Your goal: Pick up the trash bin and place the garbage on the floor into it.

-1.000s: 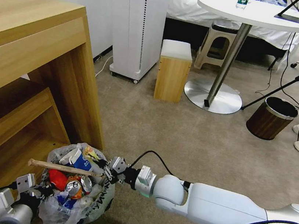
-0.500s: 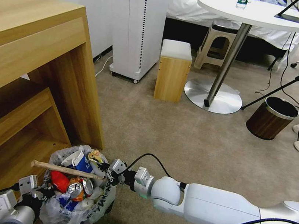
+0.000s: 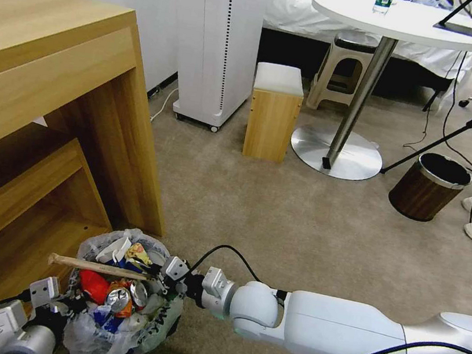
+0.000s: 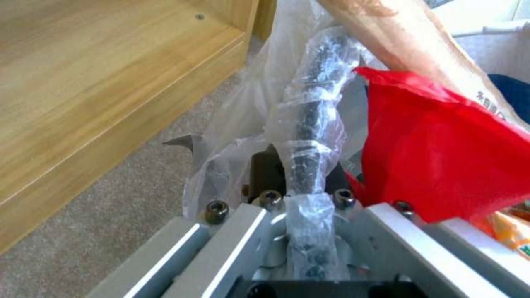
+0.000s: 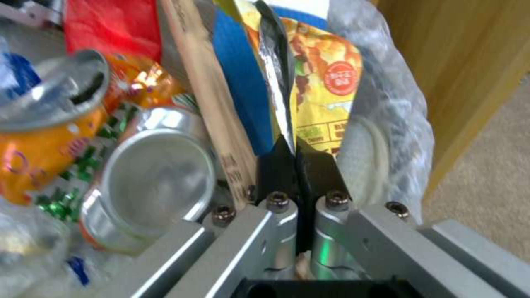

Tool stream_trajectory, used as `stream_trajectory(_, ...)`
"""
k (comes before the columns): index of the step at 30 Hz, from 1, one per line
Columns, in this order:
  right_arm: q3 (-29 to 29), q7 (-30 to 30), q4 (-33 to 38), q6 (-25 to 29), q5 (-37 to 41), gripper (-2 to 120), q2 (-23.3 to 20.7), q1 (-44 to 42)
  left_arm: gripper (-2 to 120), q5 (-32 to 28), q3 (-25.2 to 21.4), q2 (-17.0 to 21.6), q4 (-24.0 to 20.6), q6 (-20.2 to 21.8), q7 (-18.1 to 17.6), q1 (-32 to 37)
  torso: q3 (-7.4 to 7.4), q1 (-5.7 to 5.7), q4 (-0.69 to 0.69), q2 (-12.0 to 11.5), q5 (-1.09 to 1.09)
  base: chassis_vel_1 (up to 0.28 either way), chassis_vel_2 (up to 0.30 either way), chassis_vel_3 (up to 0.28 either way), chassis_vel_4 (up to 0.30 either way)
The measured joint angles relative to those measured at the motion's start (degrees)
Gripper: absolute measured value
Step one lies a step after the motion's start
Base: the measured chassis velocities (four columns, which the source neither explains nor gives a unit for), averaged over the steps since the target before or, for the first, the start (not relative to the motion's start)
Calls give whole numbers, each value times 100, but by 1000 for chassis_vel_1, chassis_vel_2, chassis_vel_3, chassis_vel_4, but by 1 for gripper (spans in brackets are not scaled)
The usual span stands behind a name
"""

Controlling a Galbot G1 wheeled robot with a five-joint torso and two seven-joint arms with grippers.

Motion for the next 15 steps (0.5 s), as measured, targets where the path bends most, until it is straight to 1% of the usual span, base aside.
stream_trajectory(6,-3,98,-37,-41,6,0,-54,-77,0,-16,7,17,-1,0,2,-6,0,0,0,0,0,0,0,0,0)
stream_trajectory(7,7,99,-41,-38,6,3,-54,-90,0,-16,11,17,-1,0,2,-8,0,0,0,0,0,0,0,0,0)
stream_trajectory(8,7,99,-41,-38,6,3,-54,-90,0,-16,11,17,-1,0,2,-8,0,0,0,0,0,0,0,0,0)
stream_trajectory(10,79,170,-29,-30,10,15,-44,-128,0,-14,21,17,7,0,3,-9,0,0,0,0,0,0,0,0,0)
stream_trajectory(11,105,177,2,-31,16,18,-46,-133,0,-13,21,17,8,0,2,-9,0,0,0,0,0,0,0,0,0)
stream_trajectory(12,105,177,2,-31,16,18,-46,-133,0,-13,21,17,8,0,2,-9,0,0,0,0,0,0,0,0,0)
stream_trajectory(13,146,180,64,-36,40,25,-58,-135,0,-13,22,19,9,0,2,-6,0,0,0,0,0,0,0,0,0)
stream_trajectory(14,193,180,162,-41,62,28,-89,-135,0,-15,20,30,8,0,2,-2,0,0,0,0,0,0,0,0,0)
stream_trajectory(15,233,180,231,-45,67,34,-107,-135,0,-16,18,34,8,1,1,3,0,0,0,0,0,0,0,0,0)
